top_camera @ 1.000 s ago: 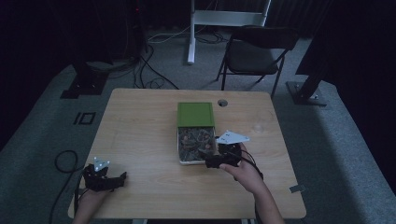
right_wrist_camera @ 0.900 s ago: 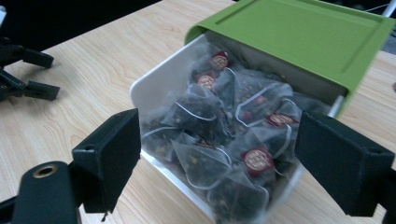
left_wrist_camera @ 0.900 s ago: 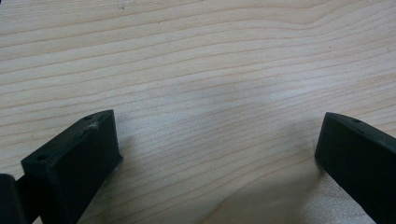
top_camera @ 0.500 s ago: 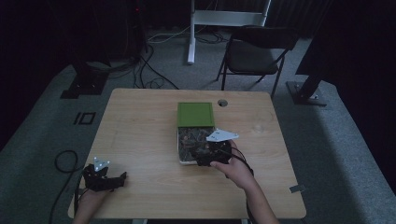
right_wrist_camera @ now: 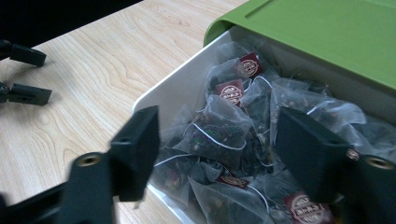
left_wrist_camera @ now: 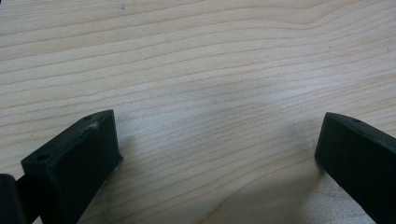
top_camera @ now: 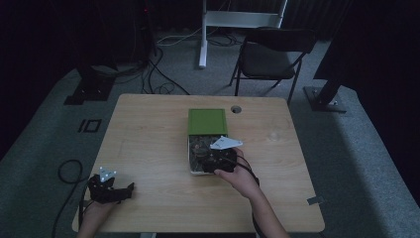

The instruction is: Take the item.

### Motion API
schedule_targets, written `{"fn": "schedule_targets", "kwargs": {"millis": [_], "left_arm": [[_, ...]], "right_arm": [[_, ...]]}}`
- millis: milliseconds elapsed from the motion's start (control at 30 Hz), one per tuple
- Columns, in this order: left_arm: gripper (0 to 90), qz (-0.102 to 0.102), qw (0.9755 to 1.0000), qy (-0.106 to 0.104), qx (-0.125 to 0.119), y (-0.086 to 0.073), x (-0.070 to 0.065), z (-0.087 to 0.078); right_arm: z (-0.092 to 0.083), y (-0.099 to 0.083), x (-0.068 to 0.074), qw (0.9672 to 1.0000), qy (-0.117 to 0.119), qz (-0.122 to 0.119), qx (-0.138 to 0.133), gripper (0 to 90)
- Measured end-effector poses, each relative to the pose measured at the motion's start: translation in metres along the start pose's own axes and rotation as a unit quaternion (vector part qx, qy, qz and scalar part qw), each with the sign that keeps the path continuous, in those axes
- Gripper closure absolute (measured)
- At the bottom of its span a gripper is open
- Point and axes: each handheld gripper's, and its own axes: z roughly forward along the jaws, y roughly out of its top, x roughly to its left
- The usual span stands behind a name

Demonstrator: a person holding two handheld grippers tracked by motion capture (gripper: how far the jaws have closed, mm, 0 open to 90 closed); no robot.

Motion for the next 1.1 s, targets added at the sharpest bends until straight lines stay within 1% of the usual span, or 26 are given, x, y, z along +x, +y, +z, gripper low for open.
{"fn": "schedule_targets", "kwargs": {"millis": [67,133,233,367,500,567,733,833,933,1000,1100], "left_arm": [[0.2,0.0,1.0,0.0,0.0,0.0,0.0,0.0],[0.2,0.0,1.0,0.0,0.0,0.0,0.0,0.0],[0.2,0.0,1.0,0.0,0.0,0.0,0.0,0.0],[0.2,0.0,1.0,0.0,0.0,0.0,0.0,0.0],[0.2,0.0,1.0,0.0,0.0,0.0,0.0,0.0],[0.2,0.0,1.0,0.0,0.0,0.0,0.0,0.0],[0.2,0.0,1.0,0.0,0.0,0.0,0.0,0.0],[0.2,0.0,1.0,0.0,0.0,0.0,0.0,0.0],[0.2,0.0,1.0,0.0,0.0,0.0,0.0,0.0],[0.2,0.0,1.0,0.0,0.0,0.0,0.0,0.0],[0.2,0.0,1.0,0.0,0.0,0.0,0.0,0.0]], "right_arm": [[0.003,0.0,0.001,1.0,-0.001,0.001,0.003,39.1],[0.007,0.0,0.002,1.0,0.002,0.002,0.006,41.5],[0.011,-0.001,0.002,0.9999,-0.002,0.002,0.011,43.5],[0.016,-0.002,0.001,0.9998,-0.008,0.012,0.014,47.8],[0.021,-0.004,0.001,0.9997,-0.008,0.016,0.016,52.7],[0.023,-0.005,0.003,0.9997,-0.008,0.017,0.018,53.5],[0.027,-0.006,0.003,0.9995,-0.013,0.013,0.024,58.2],[0.03,-0.008,0.003,0.9994,-0.016,0.005,0.031,59.3],[0.031,-0.009,0.003,0.9993,-0.017,0.0,0.032,65.2],[0.031,-0.009,0.003,0.9993,-0.015,0.002,0.033,69.9],[0.03,-0.008,0.002,0.9993,-0.01,0.001,0.036,72.3]]}}
